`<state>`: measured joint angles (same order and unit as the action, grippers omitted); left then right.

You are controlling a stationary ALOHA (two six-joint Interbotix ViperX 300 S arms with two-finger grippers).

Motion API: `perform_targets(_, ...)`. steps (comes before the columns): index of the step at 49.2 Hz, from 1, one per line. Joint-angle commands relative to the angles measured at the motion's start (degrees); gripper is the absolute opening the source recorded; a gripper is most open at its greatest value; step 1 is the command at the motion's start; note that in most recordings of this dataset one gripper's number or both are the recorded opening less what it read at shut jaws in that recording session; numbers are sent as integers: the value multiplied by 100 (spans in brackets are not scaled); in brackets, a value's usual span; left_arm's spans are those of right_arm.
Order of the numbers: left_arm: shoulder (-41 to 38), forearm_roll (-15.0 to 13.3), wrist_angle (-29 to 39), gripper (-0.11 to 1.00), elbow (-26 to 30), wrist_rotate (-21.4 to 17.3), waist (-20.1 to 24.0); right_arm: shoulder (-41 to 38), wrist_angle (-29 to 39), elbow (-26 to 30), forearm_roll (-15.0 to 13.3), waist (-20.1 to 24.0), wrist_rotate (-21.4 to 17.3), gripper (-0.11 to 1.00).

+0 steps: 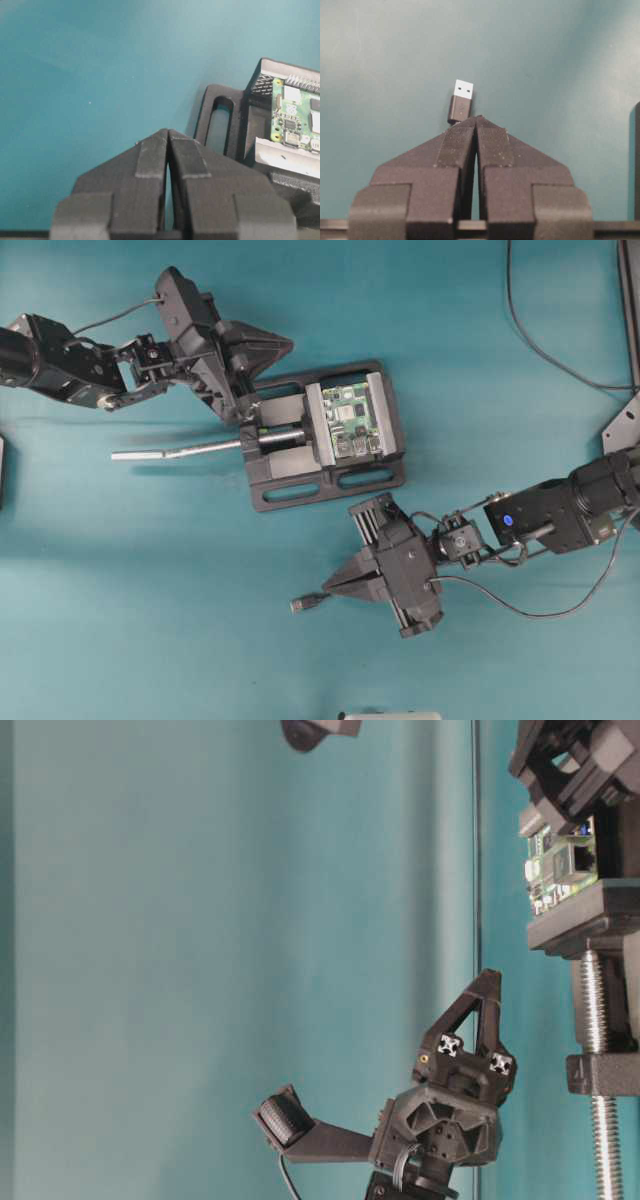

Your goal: Insert the USB into the fixed PCB.

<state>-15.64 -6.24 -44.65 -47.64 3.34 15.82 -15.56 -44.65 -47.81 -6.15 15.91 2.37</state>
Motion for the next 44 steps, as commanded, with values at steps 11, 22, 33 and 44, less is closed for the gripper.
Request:
perform_targets(11, 501, 167, 545, 0, 0, -35, -123, 97, -123, 35, 35, 132, -466, 0)
perform_targets(22, 1521, 158, 1345, 4, -185, 0, -246, 97, -325, 26, 88, 132, -668, 0)
perform_targets(33, 2399, 158, 2303, 53, -527, 26, -413, 88, -299, 26, 105, 132, -677, 2)
perform_targets(44, 3393, 167, 2417, 95, -1090, -9, -606, 26, -272, 62, 167, 132, -677, 52)
